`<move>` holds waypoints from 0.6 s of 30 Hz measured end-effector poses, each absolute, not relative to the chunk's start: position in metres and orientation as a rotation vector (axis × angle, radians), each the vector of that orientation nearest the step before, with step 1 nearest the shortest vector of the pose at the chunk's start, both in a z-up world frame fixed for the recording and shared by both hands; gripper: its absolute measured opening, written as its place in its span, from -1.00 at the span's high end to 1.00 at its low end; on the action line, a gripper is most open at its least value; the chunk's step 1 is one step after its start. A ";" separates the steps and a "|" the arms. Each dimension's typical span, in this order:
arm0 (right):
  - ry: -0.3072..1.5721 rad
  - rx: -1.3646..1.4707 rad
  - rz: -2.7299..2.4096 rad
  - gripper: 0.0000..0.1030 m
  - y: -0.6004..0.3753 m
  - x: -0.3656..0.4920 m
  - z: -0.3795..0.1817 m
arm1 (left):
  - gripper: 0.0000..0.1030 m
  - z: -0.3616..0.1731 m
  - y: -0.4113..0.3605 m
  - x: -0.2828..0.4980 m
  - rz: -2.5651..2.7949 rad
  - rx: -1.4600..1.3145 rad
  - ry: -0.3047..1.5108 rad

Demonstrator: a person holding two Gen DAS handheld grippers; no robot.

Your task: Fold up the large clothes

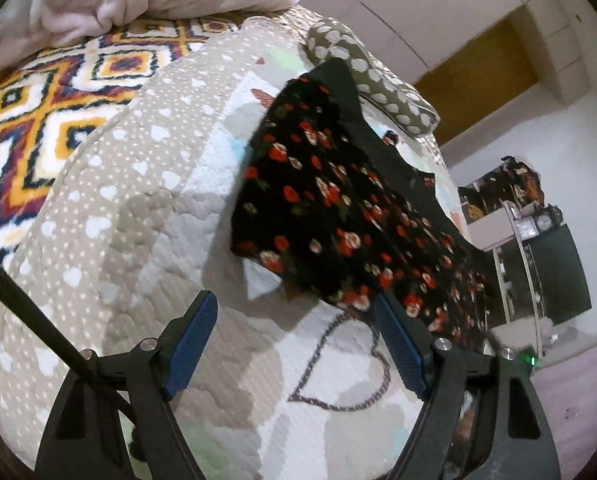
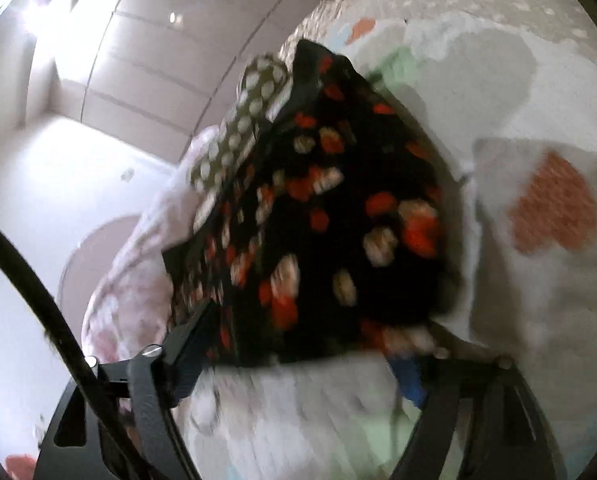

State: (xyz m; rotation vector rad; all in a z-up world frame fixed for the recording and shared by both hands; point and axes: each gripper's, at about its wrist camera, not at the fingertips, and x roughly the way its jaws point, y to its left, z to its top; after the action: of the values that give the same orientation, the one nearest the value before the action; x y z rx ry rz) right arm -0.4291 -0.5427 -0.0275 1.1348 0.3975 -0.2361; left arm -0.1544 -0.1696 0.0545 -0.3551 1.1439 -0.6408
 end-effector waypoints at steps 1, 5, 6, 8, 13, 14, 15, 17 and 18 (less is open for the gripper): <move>0.384 1.142 -0.256 -0.75 -0.544 -0.422 -0.028 | -0.54 0.056 -0.170 -0.157 -0.644 -0.349 1.139; 0.409 1.250 -0.213 0.40 -0.560 -0.402 -0.041 | -0.54 0.059 -0.172 -0.159 -0.609 -0.330 1.134; 0.388 1.279 -0.200 0.48 -0.565 -0.406 -0.041 | -0.54 0.060 -0.172 -0.160 -0.601 -0.330 1.132; 0.368 1.232 -0.201 0.54 -0.573 -0.415 -0.028 | -0.54 0.062 -0.172 -0.160 -0.590 -0.325 1.125; 0.385 1.137 -0.231 0.58 -0.589 -0.430 -0.001 | -0.54 0.063 -0.181 -0.162 -0.589 -0.310 1.125; 0.405 1.133 -0.237 0.58 -0.589 -0.430 -0.003 | -0.54 0.062 -0.185 -0.162 -0.592 -0.302 1.128; 0.432 1.114 -0.245 0.57 -0.587 -0.427 -0.006 | -0.54 0.061 -0.190 -0.161 -0.597 -0.292 1.132; 0.490 1.058 -0.273 0.47 -0.579 -0.420 -0.009 | -0.54 0.060 -0.203 -0.158 -0.603 -0.258 1.142; 0.506 1.038 -0.288 0.32 -0.574 -0.418 -0.010 | -0.54 0.059 -0.210 -0.157 -0.606 -0.241 1.143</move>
State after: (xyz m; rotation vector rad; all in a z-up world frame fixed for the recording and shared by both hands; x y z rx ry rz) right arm -0.4182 -0.5736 -0.0098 1.0383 0.5059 -0.2876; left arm -0.1565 -0.2102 0.0594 -0.2405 1.1433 -0.6062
